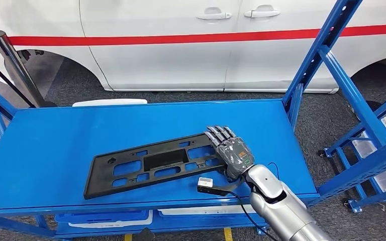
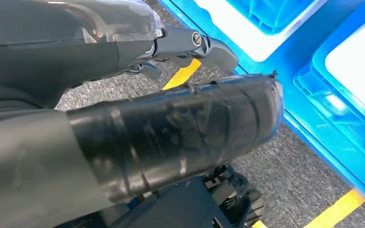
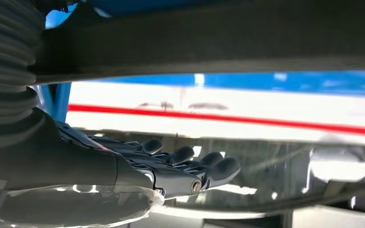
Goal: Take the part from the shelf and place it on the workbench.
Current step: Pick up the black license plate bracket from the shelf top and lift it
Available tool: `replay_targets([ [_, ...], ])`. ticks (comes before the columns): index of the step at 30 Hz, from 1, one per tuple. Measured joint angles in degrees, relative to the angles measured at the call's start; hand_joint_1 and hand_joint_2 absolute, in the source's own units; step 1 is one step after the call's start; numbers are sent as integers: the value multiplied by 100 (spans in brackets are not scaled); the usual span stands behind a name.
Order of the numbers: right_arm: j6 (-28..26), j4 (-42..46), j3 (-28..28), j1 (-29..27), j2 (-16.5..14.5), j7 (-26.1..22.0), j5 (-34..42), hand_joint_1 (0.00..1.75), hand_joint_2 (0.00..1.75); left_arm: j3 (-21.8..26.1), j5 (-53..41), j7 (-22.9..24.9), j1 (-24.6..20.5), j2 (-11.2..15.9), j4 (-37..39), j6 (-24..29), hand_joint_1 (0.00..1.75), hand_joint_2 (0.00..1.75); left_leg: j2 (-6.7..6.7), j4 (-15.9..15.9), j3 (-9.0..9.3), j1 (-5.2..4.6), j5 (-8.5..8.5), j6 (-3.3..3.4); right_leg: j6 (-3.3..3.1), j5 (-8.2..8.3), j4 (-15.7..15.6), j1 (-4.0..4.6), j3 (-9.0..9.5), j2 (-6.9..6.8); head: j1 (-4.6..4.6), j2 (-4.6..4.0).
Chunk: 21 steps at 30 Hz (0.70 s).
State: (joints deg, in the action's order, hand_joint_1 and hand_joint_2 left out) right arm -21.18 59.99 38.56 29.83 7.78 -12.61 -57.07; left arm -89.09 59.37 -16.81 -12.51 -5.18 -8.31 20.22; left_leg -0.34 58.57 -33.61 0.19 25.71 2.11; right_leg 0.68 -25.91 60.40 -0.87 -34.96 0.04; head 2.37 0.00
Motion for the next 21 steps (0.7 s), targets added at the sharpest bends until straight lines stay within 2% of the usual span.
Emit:
replay_targets([
  [3,-449,-167,12,3,-98,167,-373,0,175,0,-23,22,-5,-8,0,2,0,0,0,2,-18,-10,5,-91,-61,9,-112,19,37,2,-1,0],
  [5,-767,-284,13,-1,-160,278,-666,0,175,0,-43,41,-9,-11,0,6,0,0,2,151,-77,0,124,-160,-124,37,-151,-12,53,-1,-5,0],
  [6,-923,-349,13,-13,-194,331,-825,0,175,0,-56,51,-10,-11,0,8,0,0,3,380,-177,11,268,-195,-153,48,-166,-28,60,-4,-7,0],
  [8,-1188,-493,13,-52,-263,403,-1088,0,175,0,-77,71,-8,-11,0,9,0,0,3,1101,-500,32,621,-254,-182,49,-167,-28,58,-6,-11,0],
  [9,-1279,-566,13,-72,-294,416,-1172,0,175,0,-81,78,-5,-11,1,9,0,0,4,1415,-648,43,727,-275,-184,48,-166,-28,58,-6,-10,0],
  [10,-1348,-632,13,-83,-320,422,-1227,0,175,0,-86,83,-2,-11,0,9,0,0,5,1553,-715,53,726,-289,-184,47,-165,-30,61,-3,-11,0],
  [11,-1396,-696,13,-86,-346,423,-1263,0,175,0,-93,85,-1,-11,0,9,0,0,6,1475,-676,61,619,-296,-182,46,-165,-34,68,1,-11,0],
  [13,-1456,-798,7,-83,-395,421,-1289,0,175,0,-108,86,-8,-11,-1,9,0,0,13,753,-314,76,236,-286,-166,37,-164,-41,92,15,-11,0],
  [15,-1521,-896,-11,-76,-438,383,-1280,0,175,0,-120,86,-30,-11,-1,9,0,0,12,108,6,62,37,-236,-112,29,-161,-22,105,34,-9,0],
  [17,-1583,-988,-58,-72,-475,264,-1202,0,175,0,-125,86,-46,-12,-1,9,0,0,1,-38,72,35,40,-164,-35,40,-178,-3,111,47,-7,0],
  [19,-1613,-1067,-129,-73,-513,114,-1077,0,175,0,-126,87,-48,-12,0,9,0,0,4,-87,94,51,-3,-78,34,35,-182,-7,118,45,-5,0],
  [21,-1622,-1137,-185,-77,-535,24,-1000,0,175,0,-126,87,-53,-13,0,9,0,0,18,-146,113,75,-52,4,72,-173,102,-12,-3,33,0,0],
])
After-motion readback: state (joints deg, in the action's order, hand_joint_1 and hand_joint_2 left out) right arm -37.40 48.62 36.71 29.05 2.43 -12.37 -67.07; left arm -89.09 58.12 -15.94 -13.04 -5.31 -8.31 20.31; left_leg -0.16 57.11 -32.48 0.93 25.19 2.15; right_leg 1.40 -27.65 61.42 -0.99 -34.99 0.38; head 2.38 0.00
